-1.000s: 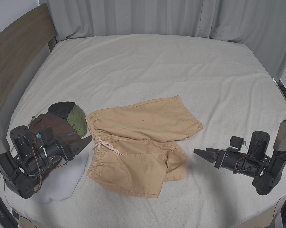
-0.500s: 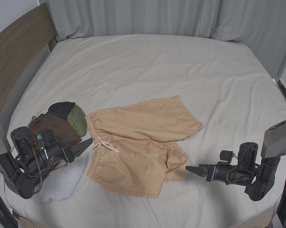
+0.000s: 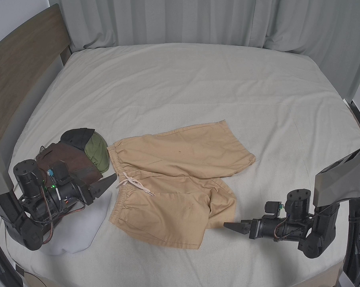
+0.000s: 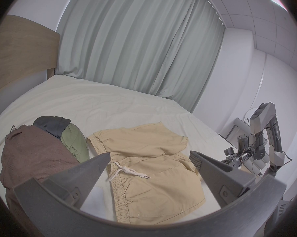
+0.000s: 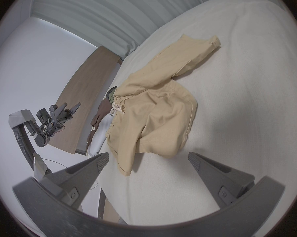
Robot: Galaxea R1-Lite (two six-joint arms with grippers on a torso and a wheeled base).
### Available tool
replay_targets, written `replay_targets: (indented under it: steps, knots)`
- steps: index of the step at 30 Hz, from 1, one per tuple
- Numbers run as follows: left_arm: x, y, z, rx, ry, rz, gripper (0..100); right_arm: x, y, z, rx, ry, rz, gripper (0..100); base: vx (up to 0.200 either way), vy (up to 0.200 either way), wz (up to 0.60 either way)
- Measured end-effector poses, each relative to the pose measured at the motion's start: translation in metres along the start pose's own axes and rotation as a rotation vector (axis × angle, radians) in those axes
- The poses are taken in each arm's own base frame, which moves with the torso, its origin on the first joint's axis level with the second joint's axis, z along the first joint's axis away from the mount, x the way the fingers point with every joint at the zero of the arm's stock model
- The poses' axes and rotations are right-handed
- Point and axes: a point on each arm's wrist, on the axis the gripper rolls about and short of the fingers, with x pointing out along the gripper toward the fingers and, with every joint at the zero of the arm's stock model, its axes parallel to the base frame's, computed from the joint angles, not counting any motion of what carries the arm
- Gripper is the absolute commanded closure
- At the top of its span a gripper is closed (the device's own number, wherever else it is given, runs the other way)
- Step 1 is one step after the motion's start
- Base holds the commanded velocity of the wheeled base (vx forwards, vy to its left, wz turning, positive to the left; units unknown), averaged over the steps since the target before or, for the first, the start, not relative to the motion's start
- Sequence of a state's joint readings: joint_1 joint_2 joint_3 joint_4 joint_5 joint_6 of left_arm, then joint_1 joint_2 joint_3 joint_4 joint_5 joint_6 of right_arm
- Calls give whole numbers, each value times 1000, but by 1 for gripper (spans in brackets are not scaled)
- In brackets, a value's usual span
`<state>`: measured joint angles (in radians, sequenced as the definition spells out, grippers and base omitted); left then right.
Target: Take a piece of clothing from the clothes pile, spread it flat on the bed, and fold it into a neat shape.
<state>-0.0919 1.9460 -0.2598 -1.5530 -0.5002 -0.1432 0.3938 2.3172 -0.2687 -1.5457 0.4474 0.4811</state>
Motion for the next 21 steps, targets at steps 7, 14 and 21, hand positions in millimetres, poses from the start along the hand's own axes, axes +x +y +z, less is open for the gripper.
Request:
replay_targets:
  steps: [7, 14, 21]
  knots:
    - [0, 0, 0, -1, 1, 0, 0, 13, 0, -4, 22, 16, 17, 0, 0, 0, 0]
    - [0, 0, 0, -2, 2, 0, 0, 28, 3, -8, 53, 31, 42, 0, 0, 0, 0]
    - [0, 0, 0, -2, -1, 0, 0, 38, 3, -13, 84, 47, 54, 0, 0, 0, 0]
